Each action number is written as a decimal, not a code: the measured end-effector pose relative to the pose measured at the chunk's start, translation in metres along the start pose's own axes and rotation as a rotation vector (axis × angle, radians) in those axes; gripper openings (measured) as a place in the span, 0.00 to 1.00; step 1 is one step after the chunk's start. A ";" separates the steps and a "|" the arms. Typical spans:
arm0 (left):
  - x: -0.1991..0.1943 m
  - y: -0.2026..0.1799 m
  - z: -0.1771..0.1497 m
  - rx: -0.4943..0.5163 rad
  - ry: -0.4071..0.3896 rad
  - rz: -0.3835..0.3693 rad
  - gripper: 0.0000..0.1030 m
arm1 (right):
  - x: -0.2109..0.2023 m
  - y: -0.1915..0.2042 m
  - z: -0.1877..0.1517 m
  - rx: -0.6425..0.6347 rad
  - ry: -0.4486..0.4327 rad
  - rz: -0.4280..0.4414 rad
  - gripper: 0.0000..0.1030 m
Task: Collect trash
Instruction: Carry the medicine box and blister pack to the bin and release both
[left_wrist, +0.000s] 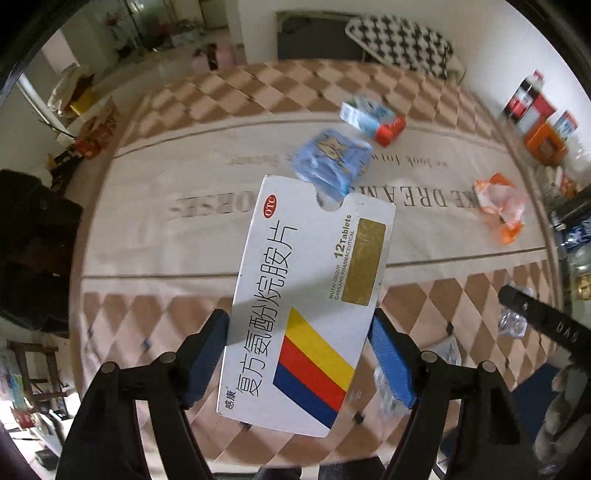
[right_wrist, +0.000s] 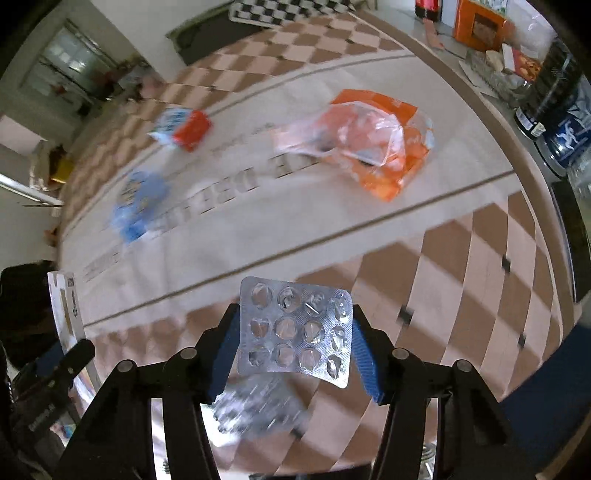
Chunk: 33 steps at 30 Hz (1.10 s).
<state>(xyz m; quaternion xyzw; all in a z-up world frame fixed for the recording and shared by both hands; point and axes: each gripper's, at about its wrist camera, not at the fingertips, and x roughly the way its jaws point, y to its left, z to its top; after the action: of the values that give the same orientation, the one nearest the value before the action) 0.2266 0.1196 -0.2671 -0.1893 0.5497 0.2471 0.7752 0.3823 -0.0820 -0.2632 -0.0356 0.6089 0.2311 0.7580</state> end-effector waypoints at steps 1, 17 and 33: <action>-0.009 0.010 -0.014 -0.004 -0.024 -0.008 0.72 | -0.006 0.009 -0.009 -0.008 -0.009 0.010 0.57; -0.031 0.150 -0.241 -0.116 0.063 -0.128 0.72 | -0.010 0.105 -0.300 -0.011 0.145 0.152 0.57; 0.294 0.195 -0.373 -0.393 0.498 -0.270 0.72 | 0.309 0.044 -0.426 0.100 0.440 0.028 0.57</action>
<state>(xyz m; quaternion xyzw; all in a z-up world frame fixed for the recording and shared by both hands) -0.0911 0.1178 -0.6704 -0.4607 0.6339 0.1897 0.5916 0.0259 -0.0910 -0.6521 -0.0389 0.7706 0.1978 0.6046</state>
